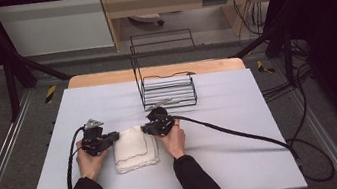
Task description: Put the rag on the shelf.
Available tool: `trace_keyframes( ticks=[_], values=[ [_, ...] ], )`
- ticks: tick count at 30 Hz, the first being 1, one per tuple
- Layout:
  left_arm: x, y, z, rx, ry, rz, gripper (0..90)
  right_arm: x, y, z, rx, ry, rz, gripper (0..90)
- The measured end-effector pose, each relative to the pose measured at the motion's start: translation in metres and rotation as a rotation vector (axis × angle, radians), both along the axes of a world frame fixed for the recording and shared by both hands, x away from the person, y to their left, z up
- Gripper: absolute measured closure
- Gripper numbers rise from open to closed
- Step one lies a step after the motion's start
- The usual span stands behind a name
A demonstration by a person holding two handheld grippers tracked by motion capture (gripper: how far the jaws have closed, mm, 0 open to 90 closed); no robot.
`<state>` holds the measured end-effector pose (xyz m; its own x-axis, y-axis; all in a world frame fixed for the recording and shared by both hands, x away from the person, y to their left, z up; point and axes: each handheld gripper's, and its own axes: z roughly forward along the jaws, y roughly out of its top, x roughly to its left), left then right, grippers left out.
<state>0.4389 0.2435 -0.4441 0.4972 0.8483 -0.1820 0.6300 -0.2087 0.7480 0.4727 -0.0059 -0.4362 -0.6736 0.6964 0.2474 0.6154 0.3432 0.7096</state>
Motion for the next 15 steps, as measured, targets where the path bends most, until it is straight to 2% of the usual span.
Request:
trace_keyframes(
  ticks=[6,15],
  values=[
    [-0.006,0.005,0.010,-0.044,-0.040,0.004,82.5,-0.008,-0.002,0.009,0.014,-0.040,0.008,81.7],
    [-0.017,0.009,0.025,-0.083,-0.092,-0.006,82.7,-0.021,-0.005,0.024,0.045,-0.096,0.011,81.9]
  ],
)
